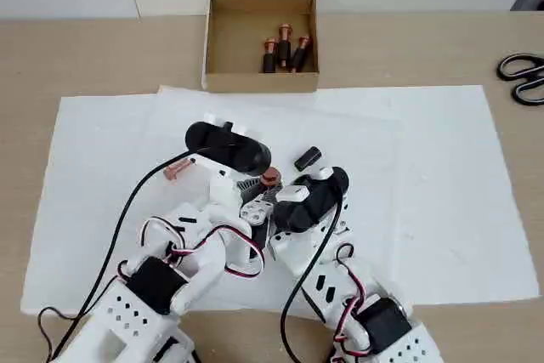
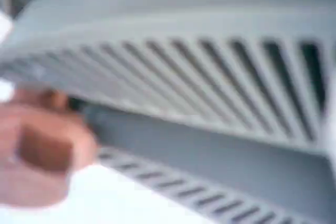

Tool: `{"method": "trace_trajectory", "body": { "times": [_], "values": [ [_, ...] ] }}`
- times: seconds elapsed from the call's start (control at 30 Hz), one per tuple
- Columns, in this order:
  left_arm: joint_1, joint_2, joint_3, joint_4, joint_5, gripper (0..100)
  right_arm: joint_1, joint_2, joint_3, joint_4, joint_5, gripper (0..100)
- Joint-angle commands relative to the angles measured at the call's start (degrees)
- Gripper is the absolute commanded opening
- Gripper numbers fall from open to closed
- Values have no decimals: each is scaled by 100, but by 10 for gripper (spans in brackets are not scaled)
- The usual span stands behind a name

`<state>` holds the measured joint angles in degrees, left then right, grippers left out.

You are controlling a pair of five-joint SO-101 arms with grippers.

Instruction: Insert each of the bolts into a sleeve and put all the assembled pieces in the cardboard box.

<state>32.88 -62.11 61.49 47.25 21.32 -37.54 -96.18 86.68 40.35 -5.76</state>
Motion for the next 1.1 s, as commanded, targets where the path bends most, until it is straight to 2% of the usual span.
{"method": "trace_trajectory", "body": {
  "times": [0.0, 0.13, 0.33, 0.57, 0.67, 0.8, 0.97, 1.07],
  "values": [
    [0, -79, -163, 149, -70, 6, 40, -75, -53, -40, -35, 4],
    [-18, -79, -198, 167, -70, 29, 40, -75, -53, -40, -35, 4],
    [9, -79, -251, 378, -44, 216, 40, -75, -53, -40, -35, 4],
    [-62, -79, -1024, 993, -44, 224, 40, -75, -44, -40, -35, 4],
    [-475, -79, -1305, 1134, -44, 224, 48, -75, -44, -40, -26, 4],
    [-1354, -79, -1578, 1257, -149, 224, 312, -75, -44, -40, -18, 4],
    [-2576, -79, -1622, 1635, -1477, 224, 892, -66, -70, -31, 0, 4],
    [-3297, -79, -1771, 2180, -1855, 224, 1393, 40, -211, -4, 26, 4]
  ]
}}
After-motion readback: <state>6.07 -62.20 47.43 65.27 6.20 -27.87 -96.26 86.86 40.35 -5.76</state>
